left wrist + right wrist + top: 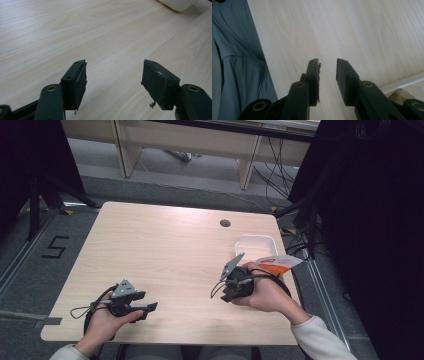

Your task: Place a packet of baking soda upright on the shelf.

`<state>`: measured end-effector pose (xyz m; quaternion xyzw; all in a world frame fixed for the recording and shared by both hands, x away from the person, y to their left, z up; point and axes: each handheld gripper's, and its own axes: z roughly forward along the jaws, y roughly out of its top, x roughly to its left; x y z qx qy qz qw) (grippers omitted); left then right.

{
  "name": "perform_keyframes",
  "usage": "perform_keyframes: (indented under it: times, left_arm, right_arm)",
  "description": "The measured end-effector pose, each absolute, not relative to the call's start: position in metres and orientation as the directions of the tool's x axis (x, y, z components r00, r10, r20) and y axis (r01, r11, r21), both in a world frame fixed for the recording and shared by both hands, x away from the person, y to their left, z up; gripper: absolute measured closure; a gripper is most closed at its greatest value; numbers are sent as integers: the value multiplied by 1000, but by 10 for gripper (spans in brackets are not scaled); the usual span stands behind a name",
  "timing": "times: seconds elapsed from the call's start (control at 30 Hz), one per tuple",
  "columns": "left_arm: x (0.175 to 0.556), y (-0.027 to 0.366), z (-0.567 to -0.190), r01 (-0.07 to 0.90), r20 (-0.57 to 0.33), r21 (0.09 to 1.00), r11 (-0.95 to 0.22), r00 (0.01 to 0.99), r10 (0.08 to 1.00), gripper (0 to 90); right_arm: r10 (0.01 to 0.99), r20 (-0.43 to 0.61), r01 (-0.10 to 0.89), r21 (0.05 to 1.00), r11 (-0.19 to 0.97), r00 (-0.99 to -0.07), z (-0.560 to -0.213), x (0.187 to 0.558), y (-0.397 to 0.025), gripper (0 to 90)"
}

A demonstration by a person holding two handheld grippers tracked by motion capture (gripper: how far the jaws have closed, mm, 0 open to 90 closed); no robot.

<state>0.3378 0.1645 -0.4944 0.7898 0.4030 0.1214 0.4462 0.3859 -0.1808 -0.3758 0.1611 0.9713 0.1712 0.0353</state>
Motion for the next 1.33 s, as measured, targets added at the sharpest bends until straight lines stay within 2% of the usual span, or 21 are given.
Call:
perform_keyframes:
  times: [0.07, 0.37, 0.4, 0.5, 0.73, 1.03, 1.17, 1.2, 1.33]
  left_arm:
    - [338, 164, -494, 528, -168, 803, -276, 646, 745, 354]
    - [338, 164, -494, 524, -172, 810, -264, 642, 747, 348]
    - [338, 164, -494, 524, -172, 810, -264, 642, 747, 348]
    - [337, 162, -494, 539, -195, 807, -241, 629, 753, 348]
    - [337, 162, -494, 527, -185, 813, -247, 636, 749, 349]
    - [337, 162, -494, 525, -180, 813, -252, 638, 749, 349]
    - [337, 164, -494, 515, -161, 811, -277, 652, 741, 349]
    - [337, 164, -493, 515, -163, 812, -276, 654, 739, 349]
    - [337, 162, -494, 515, -168, 814, -266, 649, 742, 348]
  right_arm:
    - [352, -9, 324, 370, 871, -936, -385, 379, -183, 715]
    - [362, 29, 340, 417, 843, -932, -417, 370, -191, 695]
    - [393, 41, 373, 416, 829, -919, -419, 368, -192, 689]
    - [386, 49, 368, 431, 824, -921, -426, 366, -193, 680]
    - [410, 78, 395, 477, 785, -909, -445, 361, -201, 661]
    - [439, 94, 413, 555, 722, -894, -459, 357, -208, 654]
    - [430, 91, 394, 602, 695, -898, -462, 354, -211, 631]
    - [459, 106, 427, 589, 686, -882, -461, 352, -212, 624]
    - [446, 87, 398, 622, 674, -891, -459, 349, -216, 590]
